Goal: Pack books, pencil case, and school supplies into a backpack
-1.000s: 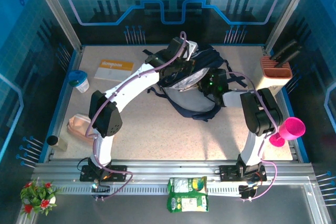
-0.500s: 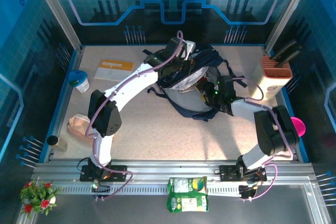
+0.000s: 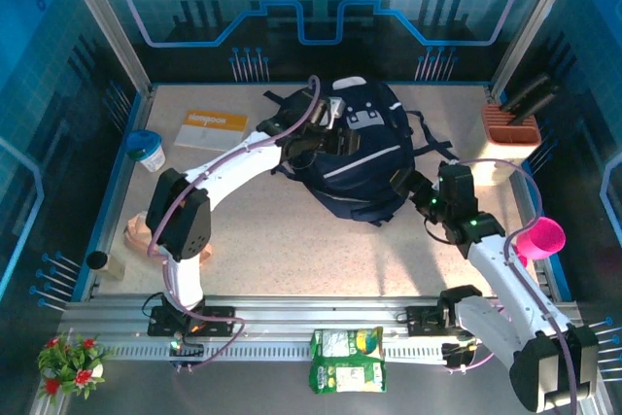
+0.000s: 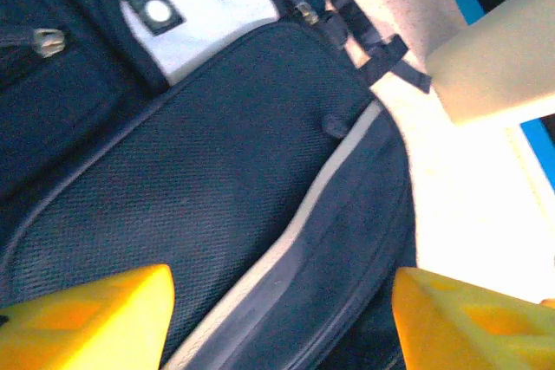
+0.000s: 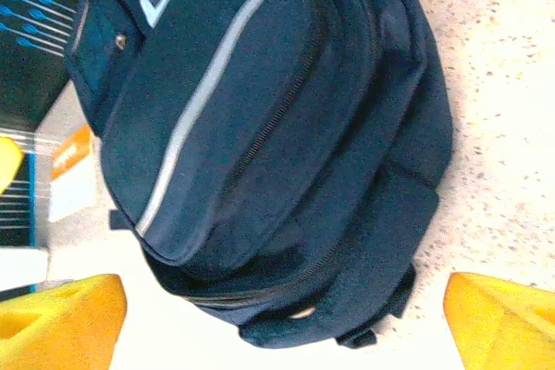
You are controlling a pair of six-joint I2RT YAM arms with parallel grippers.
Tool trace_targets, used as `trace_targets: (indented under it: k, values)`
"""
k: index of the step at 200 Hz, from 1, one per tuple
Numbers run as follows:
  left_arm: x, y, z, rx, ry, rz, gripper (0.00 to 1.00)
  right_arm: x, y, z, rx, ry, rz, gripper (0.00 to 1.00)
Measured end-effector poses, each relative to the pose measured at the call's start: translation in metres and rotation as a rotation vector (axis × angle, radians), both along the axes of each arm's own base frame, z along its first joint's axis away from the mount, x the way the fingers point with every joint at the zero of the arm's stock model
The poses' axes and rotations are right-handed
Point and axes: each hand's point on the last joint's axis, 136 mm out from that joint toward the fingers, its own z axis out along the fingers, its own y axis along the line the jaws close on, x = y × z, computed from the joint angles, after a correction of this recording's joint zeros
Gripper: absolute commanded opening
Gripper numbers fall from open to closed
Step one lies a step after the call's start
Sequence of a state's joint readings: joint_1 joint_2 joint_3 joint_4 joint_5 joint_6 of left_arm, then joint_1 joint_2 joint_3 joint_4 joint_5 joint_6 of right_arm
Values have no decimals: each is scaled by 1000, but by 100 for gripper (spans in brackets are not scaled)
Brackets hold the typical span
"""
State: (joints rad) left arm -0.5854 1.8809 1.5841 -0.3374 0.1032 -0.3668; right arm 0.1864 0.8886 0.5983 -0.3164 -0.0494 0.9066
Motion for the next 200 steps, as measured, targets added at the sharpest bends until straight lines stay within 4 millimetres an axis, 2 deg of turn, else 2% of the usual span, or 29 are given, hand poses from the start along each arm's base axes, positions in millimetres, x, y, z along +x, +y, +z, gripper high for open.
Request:
trace_targets:
  k: [16,29,72,103,138,161,200]
  values:
    - [5,25,-7,-9,19,64,90,0,0,0,-33,13,25,100]
    - [13,51,-15,2,32,137,94,4,2,3,-50,11,48,100]
    - [47,151,-50,58,94,415,98,11,10,0,-49,32,105,100]
    - [66,202,-79,74,149,548,99,13,15,-1,-31,29,124,100]
    - [82,229,-112,98,218,609,99,14,18,2,-21,19,133,100]
    - [98,238,-119,98,223,631,99,14,19,2,-17,19,138,100]
    - [109,257,-129,107,250,666,99,14,21,4,-5,14,150,100]
